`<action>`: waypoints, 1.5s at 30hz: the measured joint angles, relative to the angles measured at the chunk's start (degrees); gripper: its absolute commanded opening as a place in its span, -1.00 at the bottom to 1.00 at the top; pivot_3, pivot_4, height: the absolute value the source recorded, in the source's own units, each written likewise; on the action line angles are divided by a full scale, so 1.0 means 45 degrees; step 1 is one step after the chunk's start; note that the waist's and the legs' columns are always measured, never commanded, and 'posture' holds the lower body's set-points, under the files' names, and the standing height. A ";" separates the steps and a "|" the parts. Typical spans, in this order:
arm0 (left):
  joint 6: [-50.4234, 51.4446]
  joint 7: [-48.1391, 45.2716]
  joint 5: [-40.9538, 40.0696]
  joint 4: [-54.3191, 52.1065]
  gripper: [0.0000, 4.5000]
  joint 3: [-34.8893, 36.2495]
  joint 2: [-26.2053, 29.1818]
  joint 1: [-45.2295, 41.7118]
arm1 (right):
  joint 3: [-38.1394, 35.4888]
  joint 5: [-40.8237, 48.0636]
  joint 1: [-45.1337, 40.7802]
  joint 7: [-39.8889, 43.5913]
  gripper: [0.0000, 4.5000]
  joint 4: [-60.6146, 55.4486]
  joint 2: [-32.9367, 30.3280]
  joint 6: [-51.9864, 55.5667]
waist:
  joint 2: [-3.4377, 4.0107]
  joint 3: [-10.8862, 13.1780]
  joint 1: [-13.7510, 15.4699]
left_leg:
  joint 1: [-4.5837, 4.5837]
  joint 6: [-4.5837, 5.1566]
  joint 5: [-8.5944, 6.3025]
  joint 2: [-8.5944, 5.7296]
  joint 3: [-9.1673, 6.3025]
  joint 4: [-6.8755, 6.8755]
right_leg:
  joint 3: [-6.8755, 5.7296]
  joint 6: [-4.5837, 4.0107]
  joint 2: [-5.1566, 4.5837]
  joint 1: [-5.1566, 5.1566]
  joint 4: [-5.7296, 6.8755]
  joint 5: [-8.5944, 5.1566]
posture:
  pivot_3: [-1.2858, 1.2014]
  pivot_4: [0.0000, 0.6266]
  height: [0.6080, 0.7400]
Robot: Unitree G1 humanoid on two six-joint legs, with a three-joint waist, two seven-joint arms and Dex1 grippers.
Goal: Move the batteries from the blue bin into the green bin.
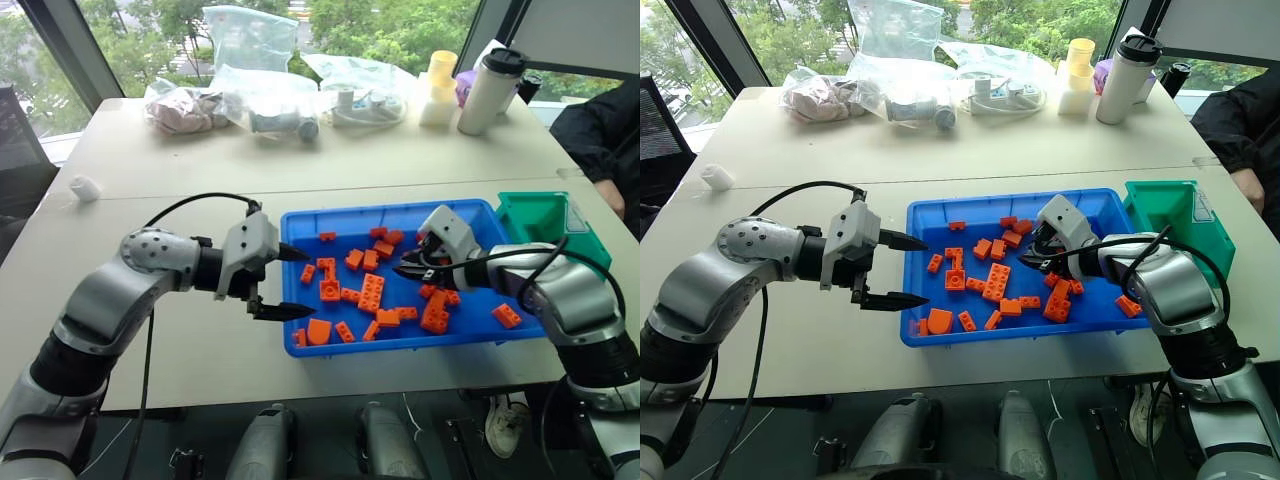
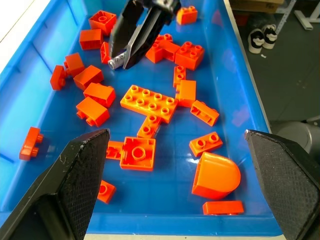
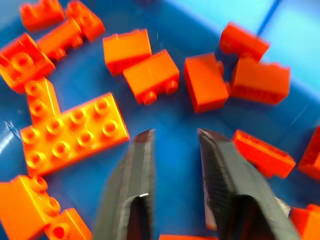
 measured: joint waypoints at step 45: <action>-0.2253 0.1031 0.0491 0.4548 1.00 0.0001 -0.5172 -0.3031 | -0.7792 0.0226 -0.0045 -0.3518 -0.99 0.1825 -0.0673 0.2854 | -0.0009 -0.0008 0.0275 | -0.0008 0.0004 -0.0001 -0.0018 0.0013 0.0009 | -0.0006 0.0002 -0.0017 0.0002 0.0005 0.0001 | 0.03 -0.52 1.00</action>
